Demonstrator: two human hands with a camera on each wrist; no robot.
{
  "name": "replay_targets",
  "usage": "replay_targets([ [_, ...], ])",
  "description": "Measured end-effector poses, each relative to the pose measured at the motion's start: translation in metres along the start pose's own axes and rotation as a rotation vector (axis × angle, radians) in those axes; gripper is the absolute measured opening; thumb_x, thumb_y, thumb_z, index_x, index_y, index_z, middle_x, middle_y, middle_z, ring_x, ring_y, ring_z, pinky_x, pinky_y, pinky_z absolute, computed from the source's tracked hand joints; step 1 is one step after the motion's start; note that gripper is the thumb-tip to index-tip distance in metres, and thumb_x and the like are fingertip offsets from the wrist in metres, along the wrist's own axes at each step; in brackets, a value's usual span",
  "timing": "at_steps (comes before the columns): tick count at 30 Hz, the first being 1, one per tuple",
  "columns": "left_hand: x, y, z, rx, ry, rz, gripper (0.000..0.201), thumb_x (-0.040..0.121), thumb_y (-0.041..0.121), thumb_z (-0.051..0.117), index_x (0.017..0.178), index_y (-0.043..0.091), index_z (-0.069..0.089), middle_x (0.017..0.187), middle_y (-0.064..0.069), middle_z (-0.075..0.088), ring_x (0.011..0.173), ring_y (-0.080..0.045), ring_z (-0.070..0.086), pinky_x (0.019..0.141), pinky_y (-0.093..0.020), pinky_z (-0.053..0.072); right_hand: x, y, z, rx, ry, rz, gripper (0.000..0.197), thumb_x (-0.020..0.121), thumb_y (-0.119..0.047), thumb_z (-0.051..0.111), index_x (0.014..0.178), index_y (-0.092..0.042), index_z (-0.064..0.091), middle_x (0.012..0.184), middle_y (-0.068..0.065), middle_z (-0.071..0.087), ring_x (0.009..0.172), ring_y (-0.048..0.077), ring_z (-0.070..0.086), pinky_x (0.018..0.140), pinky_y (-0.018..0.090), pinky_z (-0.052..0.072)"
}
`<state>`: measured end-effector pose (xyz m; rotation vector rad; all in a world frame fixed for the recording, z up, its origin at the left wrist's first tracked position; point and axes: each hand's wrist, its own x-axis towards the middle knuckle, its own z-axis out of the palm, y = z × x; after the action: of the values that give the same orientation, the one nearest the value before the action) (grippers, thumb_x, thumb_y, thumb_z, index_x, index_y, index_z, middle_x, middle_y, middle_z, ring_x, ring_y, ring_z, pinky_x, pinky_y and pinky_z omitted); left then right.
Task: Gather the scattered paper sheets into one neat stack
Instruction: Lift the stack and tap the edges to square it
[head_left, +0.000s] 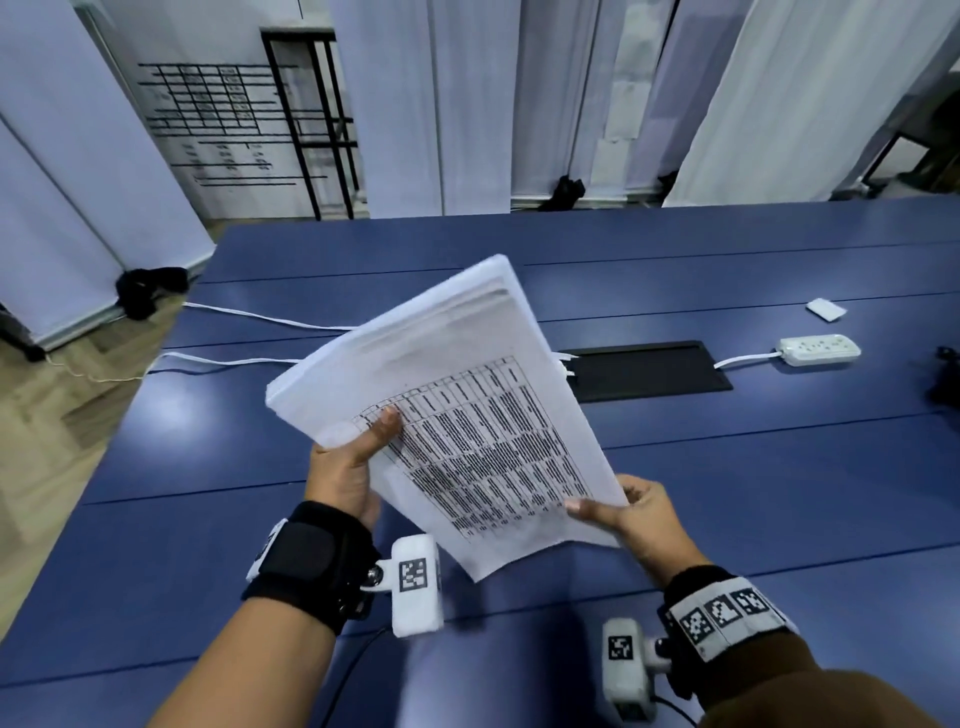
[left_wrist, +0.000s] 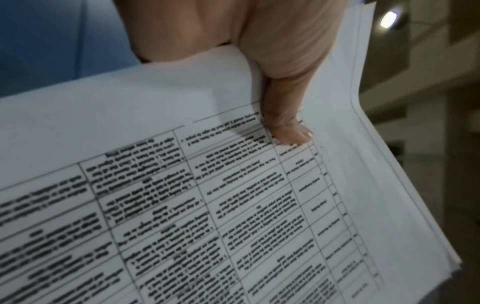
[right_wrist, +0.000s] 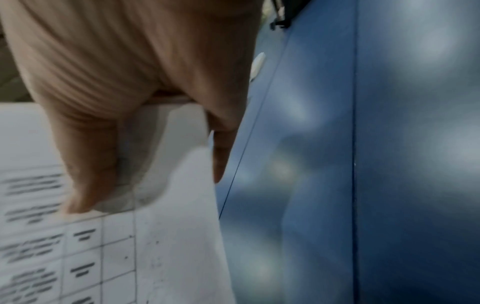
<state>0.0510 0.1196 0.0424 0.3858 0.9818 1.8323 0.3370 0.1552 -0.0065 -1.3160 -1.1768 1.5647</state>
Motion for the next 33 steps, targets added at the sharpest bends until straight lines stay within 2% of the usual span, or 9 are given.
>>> replay_targets([
  [3, -0.001, -0.003, -0.010, -0.074, 0.037, -0.123, 0.013, 0.062, 0.006, 0.080, 0.073, 0.001, 0.075, 0.083, -0.010, 0.074, 0.079, -0.022, 0.072, 0.074, -0.041, 0.058, 0.005, 0.004, -0.008, 0.192, 0.087, 0.011, 0.066, 0.040, -0.027, 0.097, 0.093, 0.004, 0.073, 0.099, 0.025, 0.072, 0.086, 0.030, 0.068, 0.082, 0.038, 0.055],
  [5, -0.002, -0.007, -0.011, -0.093, 0.027, -0.136, 0.019, 0.075, 0.000, 0.067, 0.059, 0.006, 0.074, 0.070, -0.003, 0.072, 0.067, -0.015, 0.071, 0.065, -0.034, 0.059, 0.006, 0.011, -0.005, 0.457, 0.087, 0.047, 0.075, 0.046, -0.022, 0.095, 0.110, 0.006, 0.066, 0.111, 0.026, 0.068, 0.099, 0.037, 0.067, 0.088, 0.043, 0.055],
  [8, -0.002, -0.007, -0.008, -0.128, -0.025, -0.173, 0.010, 0.070, 0.008, 0.077, 0.079, 0.005, 0.074, 0.097, -0.011, 0.073, 0.090, -0.026, 0.071, 0.079, -0.046, 0.056, 0.001, 0.022, 0.012, 0.716, 0.001, 0.120, 0.051, 0.079, -0.004, 0.068, 0.128, -0.001, 0.057, 0.125, 0.021, 0.063, 0.117, 0.035, 0.061, 0.099, 0.051, 0.049],
  [9, -0.001, -0.008, -0.008, -0.132, -0.049, -0.191, 0.033, 0.063, 0.012, 0.083, 0.093, 0.003, 0.071, 0.109, -0.014, 0.070, 0.099, -0.030, 0.068, 0.084, -0.050, 0.054, -0.001, 0.024, 0.018, 0.724, -0.025, 0.149, 0.048, 0.081, -0.002, 0.063, 0.129, -0.003, 0.056, 0.126, 0.019, 0.063, 0.117, 0.034, 0.061, 0.097, 0.050, 0.050],
  [14, 0.006, -0.003, -0.016, -0.065, -0.082, -0.182, 0.077, 0.059, 0.011, 0.087, 0.128, -0.004, 0.054, 0.129, -0.019, 0.060, 0.115, -0.034, 0.060, 0.096, -0.052, 0.048, 0.005, 0.017, 0.017, 0.625, 0.002, 0.096, 0.069, 0.058, -0.006, 0.086, 0.123, -0.002, 0.060, 0.123, 0.021, 0.064, 0.115, 0.037, 0.062, 0.090, 0.050, 0.054],
  [18, 0.017, 0.019, -0.044, 0.232, -0.066, -0.042, 0.049, 0.053, -0.006, 0.076, 0.099, 0.007, 0.065, 0.089, -0.007, 0.075, 0.082, -0.024, 0.070, 0.071, -0.029, 0.058, 0.016, 0.003, -0.010, 0.487, 0.139, -0.061, 0.063, 0.060, 0.001, 0.077, 0.121, 0.000, 0.059, 0.116, 0.019, 0.068, 0.108, 0.034, 0.065, 0.093, 0.047, 0.053],
  [22, 0.022, 0.012, -0.064, 0.585, -0.227, -0.080, 0.059, 0.034, 0.008, 0.092, 0.089, 0.005, 0.072, 0.086, -0.008, 0.076, 0.074, -0.016, 0.072, 0.068, -0.026, 0.058, 0.028, -0.005, -0.025, 0.330, 0.192, -0.161, 0.087, 0.033, -0.023, 0.097, 0.109, 0.003, 0.066, 0.102, 0.016, 0.073, 0.093, 0.027, 0.069, 0.087, 0.041, 0.056],
  [27, 0.021, -0.020, -0.076, 0.587, -0.097, -0.097, 0.036, 0.064, -0.028, 0.065, 0.083, 0.003, 0.065, 0.069, 0.002, 0.074, 0.062, -0.011, 0.069, 0.061, -0.024, 0.058, 0.028, -0.008, -0.019, 0.227, 0.095, -0.152, 0.048, 0.047, -0.005, 0.087, 0.092, -0.002, 0.072, 0.090, 0.012, 0.075, 0.086, 0.024, 0.069, 0.081, 0.038, 0.059],
  [33, 0.022, -0.029, -0.093, 0.559, -0.101, -0.179, 0.080, 0.021, 0.018, 0.098, 0.094, 0.002, 0.070, 0.092, -0.009, 0.076, 0.081, -0.020, 0.072, 0.070, -0.032, 0.059, 0.021, 0.002, -0.022, 0.096, -0.046, -0.052, 0.048, 0.051, 0.008, 0.081, 0.098, 0.001, 0.070, 0.099, 0.017, 0.074, 0.088, 0.026, 0.071, 0.079, 0.035, 0.060],
])
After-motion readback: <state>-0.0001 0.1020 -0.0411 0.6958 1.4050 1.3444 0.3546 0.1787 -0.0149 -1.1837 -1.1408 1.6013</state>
